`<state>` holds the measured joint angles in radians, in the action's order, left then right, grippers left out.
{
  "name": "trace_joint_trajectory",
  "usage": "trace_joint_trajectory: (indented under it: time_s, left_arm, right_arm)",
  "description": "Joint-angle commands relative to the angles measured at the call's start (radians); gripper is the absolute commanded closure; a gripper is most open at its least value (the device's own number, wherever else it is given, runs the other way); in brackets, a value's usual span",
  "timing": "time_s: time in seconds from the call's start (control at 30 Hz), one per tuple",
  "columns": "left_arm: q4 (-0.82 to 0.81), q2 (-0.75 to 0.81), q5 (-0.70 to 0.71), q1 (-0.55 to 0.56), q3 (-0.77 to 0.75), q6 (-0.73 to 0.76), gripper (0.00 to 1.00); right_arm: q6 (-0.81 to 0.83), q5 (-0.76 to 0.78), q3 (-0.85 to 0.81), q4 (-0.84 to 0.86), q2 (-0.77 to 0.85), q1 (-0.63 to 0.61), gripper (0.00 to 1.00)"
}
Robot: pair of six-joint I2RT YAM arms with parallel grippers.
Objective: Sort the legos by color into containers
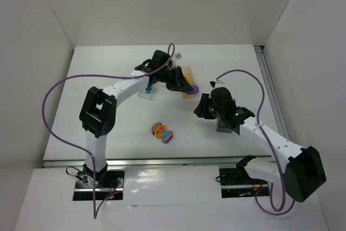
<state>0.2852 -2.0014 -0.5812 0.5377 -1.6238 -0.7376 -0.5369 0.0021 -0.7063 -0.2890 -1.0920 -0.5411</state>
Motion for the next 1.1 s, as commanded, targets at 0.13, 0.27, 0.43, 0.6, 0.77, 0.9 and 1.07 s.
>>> trace_joint_trajectory:
  time_s: [0.13,0.27,0.43,0.6,0.77,0.9,1.07]
  left_arm:
    - [0.077,0.223,0.306,-0.133,0.051,0.015,1.00]
    - [0.186,0.358,0.423,-0.196,0.100,0.061,1.00]
    - [0.224,0.455,0.446,-0.214,0.197,0.072,1.00]
    - [0.233,0.503,0.411,-0.214,0.228,0.092,1.00]
    - [0.252,0.524,0.400,-0.214,0.205,0.101,1.00]
    - [0.262,0.524,0.419,-0.171,0.170,0.124,1.00]
    - [0.262,0.441,0.419,-0.067,0.128,0.135,1.00]
  right_arm:
    - [-0.028,0.124,-0.102,0.042,-0.087,-0.008,0.84]
    - [0.029,0.144,-0.243,0.102,-0.255,-0.008,0.84]
    - [0.070,0.153,-0.444,0.139,-0.483,0.026,0.84]
    - [0.080,0.153,-0.587,0.139,-0.661,0.046,0.76]
    - [0.071,0.173,-0.647,0.093,-0.732,0.079,0.27]
    - [0.071,0.226,-0.647,0.057,-0.646,0.089,0.20]
    - [0.045,0.291,-0.475,-0.022,-0.418,0.168,0.26]
